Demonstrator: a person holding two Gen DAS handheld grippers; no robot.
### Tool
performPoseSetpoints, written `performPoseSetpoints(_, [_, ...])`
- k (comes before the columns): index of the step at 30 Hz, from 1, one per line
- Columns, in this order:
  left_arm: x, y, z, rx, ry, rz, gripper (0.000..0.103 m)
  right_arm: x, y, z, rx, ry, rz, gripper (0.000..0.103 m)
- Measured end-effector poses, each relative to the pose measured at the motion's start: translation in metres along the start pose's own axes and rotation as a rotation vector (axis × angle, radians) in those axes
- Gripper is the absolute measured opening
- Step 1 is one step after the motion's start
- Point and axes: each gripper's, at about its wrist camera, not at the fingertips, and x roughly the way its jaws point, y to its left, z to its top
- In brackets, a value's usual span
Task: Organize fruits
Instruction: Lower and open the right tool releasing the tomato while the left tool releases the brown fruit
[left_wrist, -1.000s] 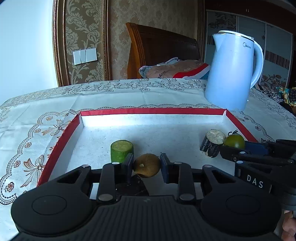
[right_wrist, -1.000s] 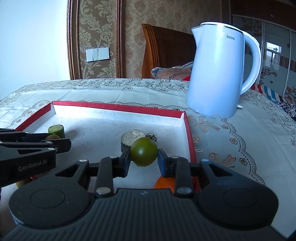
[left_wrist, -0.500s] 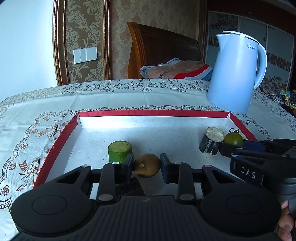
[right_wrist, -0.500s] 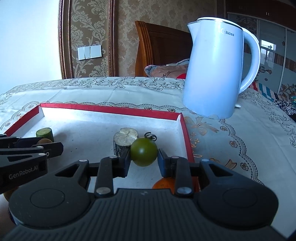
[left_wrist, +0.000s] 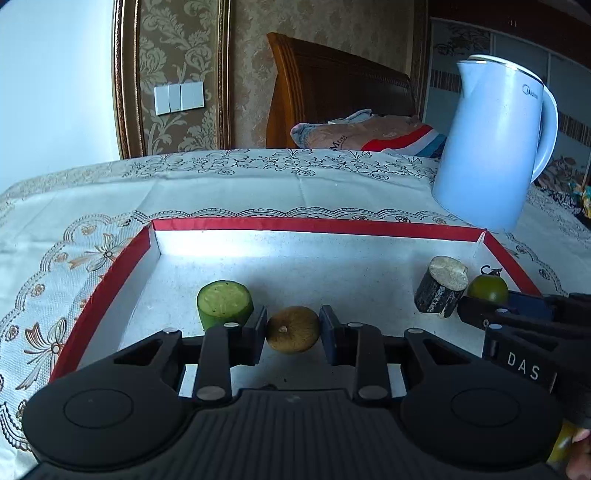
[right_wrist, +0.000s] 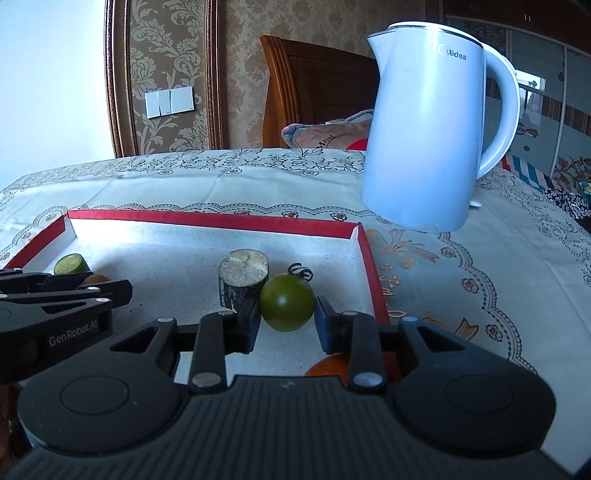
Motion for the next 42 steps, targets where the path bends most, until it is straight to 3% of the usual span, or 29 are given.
performPoseSetpoints(13, [0.0,0.0,-0.002,0.007,0.009,0.019,0.03,0.0,0.001,-0.001,-0.007,-0.003,-0.001,0.031])
performPoseSetpoints(17, [0.0,-0.003,-0.003,0.021,0.008,0.025,0.03,-0.001,0.001,-0.001,-0.004,-0.01,-0.001,0.05])
performPoseSetpoints(22, [-0.001,-0.003,-0.004,0.026,0.009,0.026,0.03,-0.002,0.002,-0.001,-0.012,-0.011,0.0,0.053])
performPoseSetpoints(27, [-0.005,-0.002,-0.006,0.032,0.006,0.02,0.031,-0.006,0.0,-0.002,0.0,-0.022,-0.002,0.077])
performPoseSetpoints(35, [-0.025,0.002,-0.013,0.042,-0.037,0.023,0.031,-0.018,-0.006,-0.009,0.02,-0.027,0.022,0.083])
performPoseSetpoints(42, [-0.035,0.014,-0.017,-0.009,-0.044,0.011,0.031,-0.023,-0.005,-0.012,0.009,-0.027,0.032,0.088])
